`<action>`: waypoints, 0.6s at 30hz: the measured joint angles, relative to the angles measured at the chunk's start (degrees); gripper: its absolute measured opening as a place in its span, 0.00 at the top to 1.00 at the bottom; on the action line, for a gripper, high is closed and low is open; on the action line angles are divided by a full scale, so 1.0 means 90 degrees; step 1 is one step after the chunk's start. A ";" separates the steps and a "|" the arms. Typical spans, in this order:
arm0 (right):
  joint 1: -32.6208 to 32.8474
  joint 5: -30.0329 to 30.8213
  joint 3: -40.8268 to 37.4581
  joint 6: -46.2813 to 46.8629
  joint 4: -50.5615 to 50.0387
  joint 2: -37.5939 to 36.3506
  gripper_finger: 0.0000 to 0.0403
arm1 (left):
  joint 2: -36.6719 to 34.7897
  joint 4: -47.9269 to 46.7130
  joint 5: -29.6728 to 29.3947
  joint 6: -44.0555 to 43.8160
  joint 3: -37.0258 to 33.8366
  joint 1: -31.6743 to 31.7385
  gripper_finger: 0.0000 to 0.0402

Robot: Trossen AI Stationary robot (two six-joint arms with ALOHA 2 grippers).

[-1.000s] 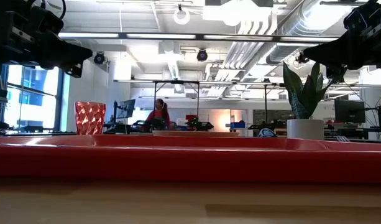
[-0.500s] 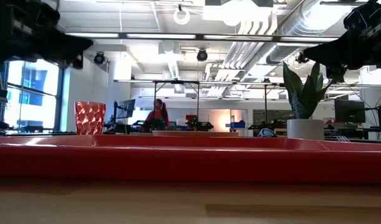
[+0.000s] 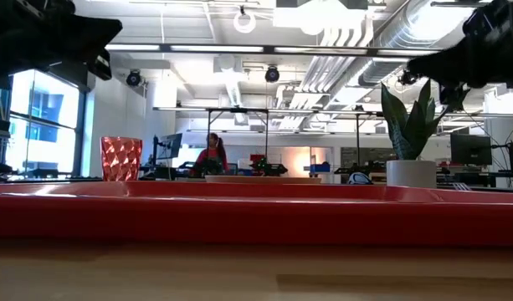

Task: Pick and place plate/cup/fork/spoon on tray
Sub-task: Put the orange plate on the red serving tray

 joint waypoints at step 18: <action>-0.0002 0.2989 -0.0002 0.3428 0.0108 0.0148 1.00 | 0.0000 -0.0704 -0.0112 -0.0573 -0.0002 -0.0055 0.99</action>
